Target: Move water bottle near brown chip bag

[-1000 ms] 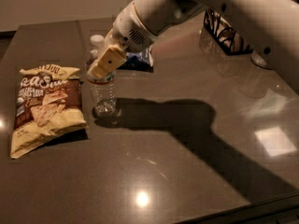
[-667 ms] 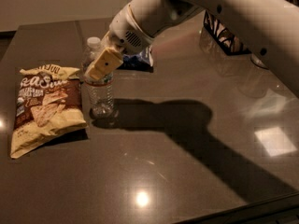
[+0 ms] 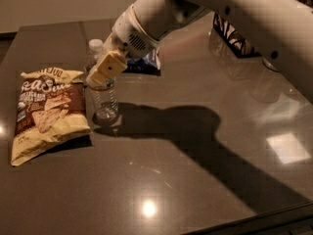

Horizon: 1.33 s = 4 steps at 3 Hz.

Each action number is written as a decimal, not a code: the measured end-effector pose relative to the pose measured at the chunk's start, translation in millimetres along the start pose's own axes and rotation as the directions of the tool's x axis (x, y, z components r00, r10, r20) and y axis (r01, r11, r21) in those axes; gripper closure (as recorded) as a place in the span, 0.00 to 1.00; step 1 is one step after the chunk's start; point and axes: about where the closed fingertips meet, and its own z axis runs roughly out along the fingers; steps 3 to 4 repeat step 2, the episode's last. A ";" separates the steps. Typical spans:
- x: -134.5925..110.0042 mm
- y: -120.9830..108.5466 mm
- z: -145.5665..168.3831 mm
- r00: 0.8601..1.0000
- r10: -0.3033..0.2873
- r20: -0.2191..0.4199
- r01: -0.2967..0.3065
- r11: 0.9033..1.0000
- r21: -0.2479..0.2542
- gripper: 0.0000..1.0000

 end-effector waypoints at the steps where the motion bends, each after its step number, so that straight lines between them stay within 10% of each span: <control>1: -1.3 1.2 1.0 1.000 -0.003 -0.001 0.003 1.000 -0.002 0.00; 4: -1.4 1.3 1.0 1.000 -0.003 -0.001 0.003 1.000 -0.002 0.00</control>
Offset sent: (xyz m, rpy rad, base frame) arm -0.0012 0.0017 0.0003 -0.0007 -0.0007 0.0035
